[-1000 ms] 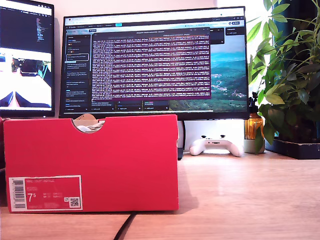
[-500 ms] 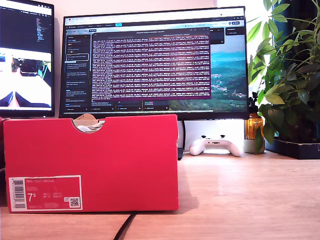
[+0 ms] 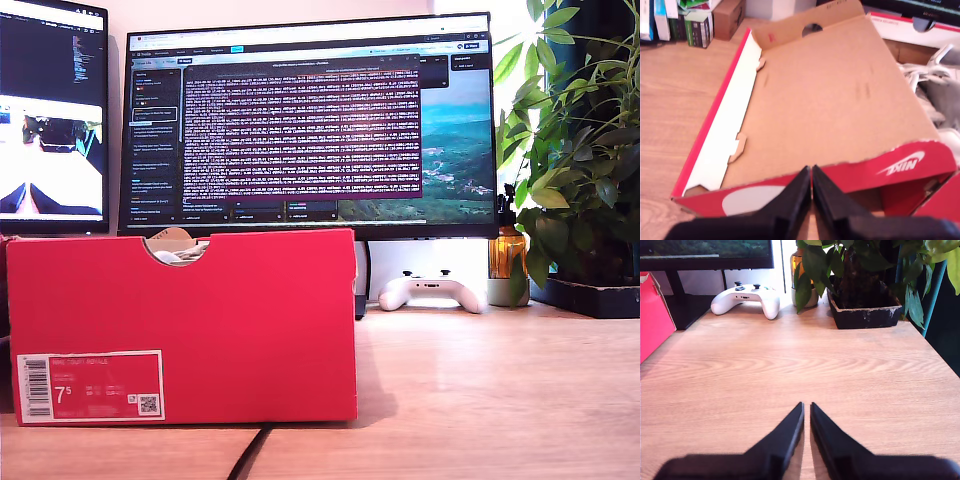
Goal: Pack the white shoes by picking the first shoe and placing it inside the red shoebox, left side, then picking and rotating the second shoe and placing it in the shoebox
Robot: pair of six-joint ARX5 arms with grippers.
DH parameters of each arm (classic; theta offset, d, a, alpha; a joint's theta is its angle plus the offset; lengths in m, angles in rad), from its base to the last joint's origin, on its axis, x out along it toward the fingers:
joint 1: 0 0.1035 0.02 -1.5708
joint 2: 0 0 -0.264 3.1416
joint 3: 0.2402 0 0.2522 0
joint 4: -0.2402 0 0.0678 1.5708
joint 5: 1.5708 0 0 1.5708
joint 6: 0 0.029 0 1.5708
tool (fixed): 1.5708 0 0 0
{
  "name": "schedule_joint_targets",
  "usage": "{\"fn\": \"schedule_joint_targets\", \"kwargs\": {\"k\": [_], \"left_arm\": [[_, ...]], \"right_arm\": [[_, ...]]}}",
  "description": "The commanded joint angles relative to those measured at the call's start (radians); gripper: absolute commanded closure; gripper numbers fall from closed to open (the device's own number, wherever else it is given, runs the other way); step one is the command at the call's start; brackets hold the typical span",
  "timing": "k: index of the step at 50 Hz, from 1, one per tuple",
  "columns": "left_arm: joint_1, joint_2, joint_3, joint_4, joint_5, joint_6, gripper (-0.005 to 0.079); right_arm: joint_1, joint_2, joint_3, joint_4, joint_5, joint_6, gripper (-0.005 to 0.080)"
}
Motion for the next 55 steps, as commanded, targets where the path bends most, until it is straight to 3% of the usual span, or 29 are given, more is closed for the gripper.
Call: {"fn": "schedule_joint_targets", "kwargs": {"k": [1,11,20,55], "left_arm": [[-0.006,-0.008,-0.006,-0.009,0.014,-0.012,0.0754],[-0.007,-0.008,-0.006,-0.018,0.056,0.171,0.0754],[-0.007,-0.008,-0.006,0.042,0.072,0.215,0.0754],[-0.007,-0.008,-0.121,0.262,0.061,0.189,0.0754]], "right_arm": [[0.000,0.005,-0.005,0.010,0.002,0.003,0.0754],[0.000,0.005,-0.004,0.010,0.002,0.003,0.0754],[0.000,0.005,-0.004,0.010,0.002,0.003,0.0754],[0.000,0.005,-0.005,0.010,0.002,0.003,0.0754]]}}
